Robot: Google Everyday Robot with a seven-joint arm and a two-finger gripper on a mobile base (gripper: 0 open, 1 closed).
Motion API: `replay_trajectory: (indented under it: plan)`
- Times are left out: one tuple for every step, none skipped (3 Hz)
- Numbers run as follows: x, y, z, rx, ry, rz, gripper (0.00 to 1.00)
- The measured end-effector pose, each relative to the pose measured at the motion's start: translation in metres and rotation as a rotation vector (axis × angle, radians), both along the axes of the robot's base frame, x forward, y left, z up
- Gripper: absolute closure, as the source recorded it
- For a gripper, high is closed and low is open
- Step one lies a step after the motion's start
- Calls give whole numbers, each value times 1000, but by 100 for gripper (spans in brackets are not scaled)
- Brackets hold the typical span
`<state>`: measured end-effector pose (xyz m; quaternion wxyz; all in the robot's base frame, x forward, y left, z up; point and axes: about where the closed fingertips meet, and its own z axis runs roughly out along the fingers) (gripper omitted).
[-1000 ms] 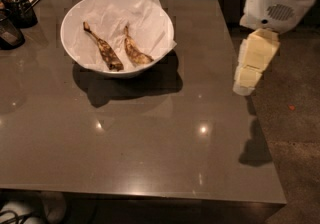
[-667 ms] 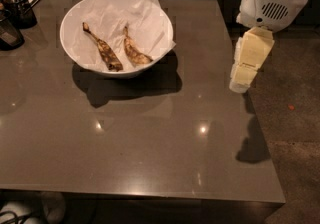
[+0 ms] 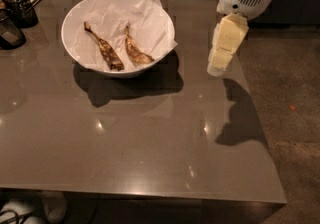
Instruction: Pick banana from white bowl
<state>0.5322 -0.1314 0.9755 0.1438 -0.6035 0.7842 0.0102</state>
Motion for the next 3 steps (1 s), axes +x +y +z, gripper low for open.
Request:
replay_trajectory:
  plan:
    - [35,35,8,-4,-3,46,0]
    - [55,71,16,-62,-42,119,0]
    - [62,78,13,-34,-65,92,0]
